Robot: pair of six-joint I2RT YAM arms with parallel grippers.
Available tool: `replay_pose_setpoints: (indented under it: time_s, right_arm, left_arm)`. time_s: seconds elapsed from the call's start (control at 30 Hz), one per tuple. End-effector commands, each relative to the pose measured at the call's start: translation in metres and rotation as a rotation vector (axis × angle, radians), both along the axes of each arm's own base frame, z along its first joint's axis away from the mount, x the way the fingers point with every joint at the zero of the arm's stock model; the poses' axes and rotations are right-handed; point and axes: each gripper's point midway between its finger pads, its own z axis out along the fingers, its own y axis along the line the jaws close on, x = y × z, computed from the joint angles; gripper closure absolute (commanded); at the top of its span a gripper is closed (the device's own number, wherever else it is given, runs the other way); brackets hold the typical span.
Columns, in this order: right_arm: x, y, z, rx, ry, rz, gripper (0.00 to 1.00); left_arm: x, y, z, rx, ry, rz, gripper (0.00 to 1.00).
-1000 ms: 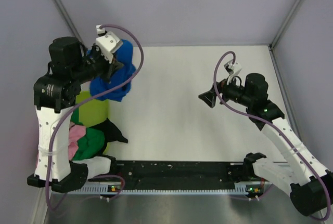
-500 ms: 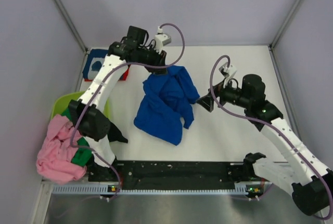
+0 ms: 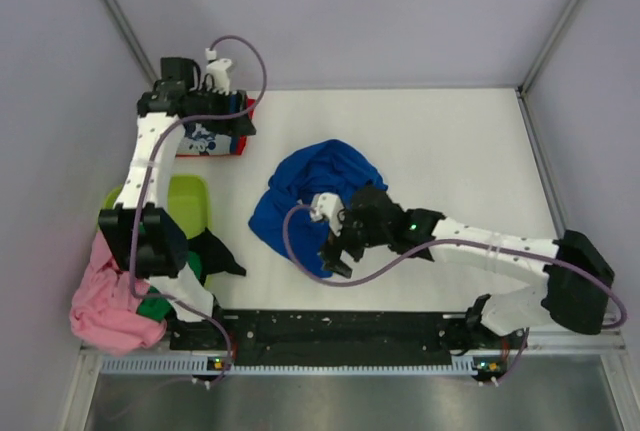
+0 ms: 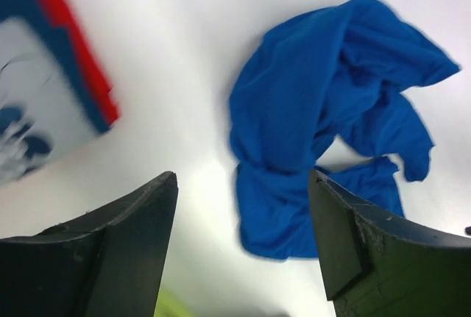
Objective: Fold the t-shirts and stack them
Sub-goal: Flatten out the tshirt
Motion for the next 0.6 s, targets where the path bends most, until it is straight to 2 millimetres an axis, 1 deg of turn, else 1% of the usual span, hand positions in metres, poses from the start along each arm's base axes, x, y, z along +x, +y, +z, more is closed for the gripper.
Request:
replay_pose_setpoints:
  time_s: [0.0,0.03,0.07,0.13,0.2,0.3,0.37,0.43,0.47,0.53,0.57]
  right_arm:
    - [-0.013,0.06,0.001,-0.037,-0.057,0.149,0.1]
    - [-0.016,0.069,-0.006,-0.073,-0.053,0.169,0.1]
    - [-0.018,0.072,-0.023,-0.136,-0.045,0.177,0.1]
    - [-0.022,0.078,-0.046,-0.235,-0.057,0.2,0.1]
    - [-0.022,0.077,-0.071,-0.331,-0.049,0.198,0.1]
    - [-0.009,0.067,-0.106,-0.464,-0.043,0.135,0.11]
    - [0.002,0.06,-0.115,-0.521,-0.076,0.09,0.11]
    - [0.006,0.058,-0.118,-0.546,-0.089,0.075,0.12]
    - [0.004,0.058,-0.12,-0.545,-0.078,0.083,0.14]
    - [-0.001,0.058,-0.128,-0.544,-0.031,0.098,0.25]
    - [-0.002,0.055,-0.133,-0.553,-0.015,0.091,0.27]
  left_arm:
    - [-0.038,0.052,0.039,0.063,-0.121,0.127,0.25]
    - [-0.047,0.062,0.035,0.082,-0.122,0.145,0.25]
    - [-0.056,0.069,0.035,0.102,-0.134,0.156,0.25]
    - [-0.073,0.083,0.033,0.149,-0.154,0.183,0.23]
    - [-0.088,0.096,0.029,0.2,-0.169,0.213,0.21]
    - [-0.104,0.113,0.032,0.257,-0.21,0.265,0.17]
    - [-0.113,0.119,0.036,0.282,-0.236,0.287,0.16]
    - [-0.119,0.116,0.035,0.279,-0.24,0.276,0.16]
    - [-0.122,0.112,0.034,0.267,-0.234,0.262,0.16]
    - [-0.125,0.109,0.032,0.256,-0.225,0.251,0.16]
    - [-0.127,0.109,0.031,0.255,-0.221,0.249,0.16]
